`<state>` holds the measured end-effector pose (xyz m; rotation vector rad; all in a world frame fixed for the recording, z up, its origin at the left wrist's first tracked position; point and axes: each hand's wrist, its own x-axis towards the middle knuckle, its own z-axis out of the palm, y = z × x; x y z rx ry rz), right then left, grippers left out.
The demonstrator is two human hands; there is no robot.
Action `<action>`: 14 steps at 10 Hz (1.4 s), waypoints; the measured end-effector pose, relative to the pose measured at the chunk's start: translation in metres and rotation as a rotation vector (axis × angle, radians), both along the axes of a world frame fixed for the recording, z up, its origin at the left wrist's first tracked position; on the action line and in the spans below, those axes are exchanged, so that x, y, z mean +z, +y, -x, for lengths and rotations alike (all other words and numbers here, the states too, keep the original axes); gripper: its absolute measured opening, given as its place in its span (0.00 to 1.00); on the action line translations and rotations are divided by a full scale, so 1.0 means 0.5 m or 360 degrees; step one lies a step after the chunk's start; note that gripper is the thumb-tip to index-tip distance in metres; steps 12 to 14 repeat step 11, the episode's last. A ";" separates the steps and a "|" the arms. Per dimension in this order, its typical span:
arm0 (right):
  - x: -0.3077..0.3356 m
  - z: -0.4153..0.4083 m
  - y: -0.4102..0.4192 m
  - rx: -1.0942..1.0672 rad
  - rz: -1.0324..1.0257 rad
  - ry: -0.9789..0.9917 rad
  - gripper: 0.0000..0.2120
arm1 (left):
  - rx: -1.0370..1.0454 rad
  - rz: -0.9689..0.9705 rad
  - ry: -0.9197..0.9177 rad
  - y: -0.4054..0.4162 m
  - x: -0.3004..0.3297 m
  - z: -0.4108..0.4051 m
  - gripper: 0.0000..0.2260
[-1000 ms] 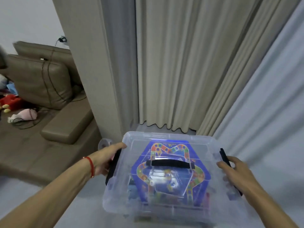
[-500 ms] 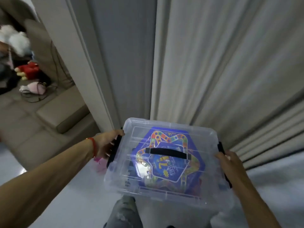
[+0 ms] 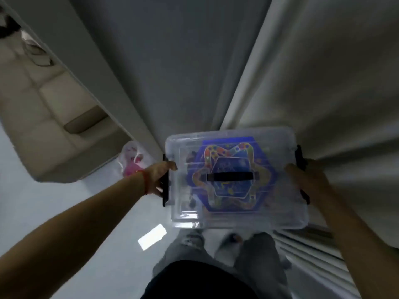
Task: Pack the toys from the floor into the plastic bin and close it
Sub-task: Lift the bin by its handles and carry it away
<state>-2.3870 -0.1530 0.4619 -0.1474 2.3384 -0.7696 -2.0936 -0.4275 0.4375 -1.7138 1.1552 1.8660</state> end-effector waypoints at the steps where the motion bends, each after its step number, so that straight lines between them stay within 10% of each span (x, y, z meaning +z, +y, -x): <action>1: -0.145 0.107 -0.089 0.0204 -0.0097 -0.0059 0.24 | 0.0269 0.0011 -0.0115 -0.012 -0.105 0.045 0.23; 4: -0.733 0.295 -0.346 0.0826 -0.0330 -0.0447 0.28 | 0.0992 -0.0115 -0.0473 0.005 -0.610 0.152 0.15; 7: -1.145 0.336 -0.442 0.0701 -0.0409 -0.0309 0.30 | 0.1152 -0.0079 -0.0413 -0.015 -1.002 0.187 0.13; 14: -1.098 0.338 -0.512 0.0689 0.0129 -0.0147 0.31 | 0.1115 0.0259 -0.0387 -0.069 -1.023 0.215 0.18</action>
